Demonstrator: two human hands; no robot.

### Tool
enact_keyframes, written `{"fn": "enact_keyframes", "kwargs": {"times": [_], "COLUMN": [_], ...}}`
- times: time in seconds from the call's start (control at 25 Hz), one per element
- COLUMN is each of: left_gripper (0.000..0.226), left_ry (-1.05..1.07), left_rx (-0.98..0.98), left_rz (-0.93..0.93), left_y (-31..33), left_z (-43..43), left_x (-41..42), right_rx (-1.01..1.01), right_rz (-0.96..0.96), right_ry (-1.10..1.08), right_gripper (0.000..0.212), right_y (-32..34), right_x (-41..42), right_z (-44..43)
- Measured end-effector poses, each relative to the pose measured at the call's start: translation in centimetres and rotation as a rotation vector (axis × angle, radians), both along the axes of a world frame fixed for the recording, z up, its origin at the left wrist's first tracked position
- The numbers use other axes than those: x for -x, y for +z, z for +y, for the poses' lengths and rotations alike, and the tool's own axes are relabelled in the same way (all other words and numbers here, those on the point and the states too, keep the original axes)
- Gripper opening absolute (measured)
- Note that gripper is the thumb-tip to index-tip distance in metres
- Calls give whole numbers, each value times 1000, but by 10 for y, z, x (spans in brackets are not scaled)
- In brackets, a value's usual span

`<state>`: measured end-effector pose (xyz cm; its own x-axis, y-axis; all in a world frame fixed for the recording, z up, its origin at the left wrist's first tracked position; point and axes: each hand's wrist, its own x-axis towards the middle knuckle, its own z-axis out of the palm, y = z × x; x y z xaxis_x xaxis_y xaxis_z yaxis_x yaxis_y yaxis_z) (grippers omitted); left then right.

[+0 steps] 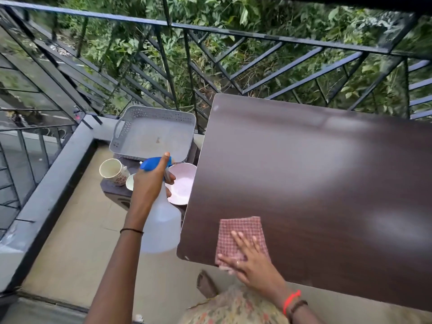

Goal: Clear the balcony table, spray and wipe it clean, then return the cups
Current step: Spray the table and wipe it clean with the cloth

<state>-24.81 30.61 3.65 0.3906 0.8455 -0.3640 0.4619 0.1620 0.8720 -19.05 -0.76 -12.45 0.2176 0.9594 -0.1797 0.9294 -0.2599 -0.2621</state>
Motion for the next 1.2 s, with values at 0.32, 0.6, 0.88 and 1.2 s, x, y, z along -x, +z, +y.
{"fn": "enact_keyframes", "kwargs": {"times": [0.32, 0.6, 0.88, 1.2], "left_gripper": [62, 59, 51, 58], "left_ry": [30, 57, 114, 122], "left_rx": [-43, -10, 14, 22], "left_rz": [14, 10, 11, 72], "left_y": [8, 5, 7, 2], "left_z": [18, 37, 65, 88], "left_x": [3, -16, -48, -88], "right_rx": [79, -16, -109, -22], "right_rz": [49, 110, 64, 87], "right_ry": [-348, 99, 223, -222], "right_gripper": [57, 46, 53, 54], "right_y": [16, 5, 4, 10], "right_x": [-93, 5, -36, -238], "right_z": [90, 158, 59, 208]}}
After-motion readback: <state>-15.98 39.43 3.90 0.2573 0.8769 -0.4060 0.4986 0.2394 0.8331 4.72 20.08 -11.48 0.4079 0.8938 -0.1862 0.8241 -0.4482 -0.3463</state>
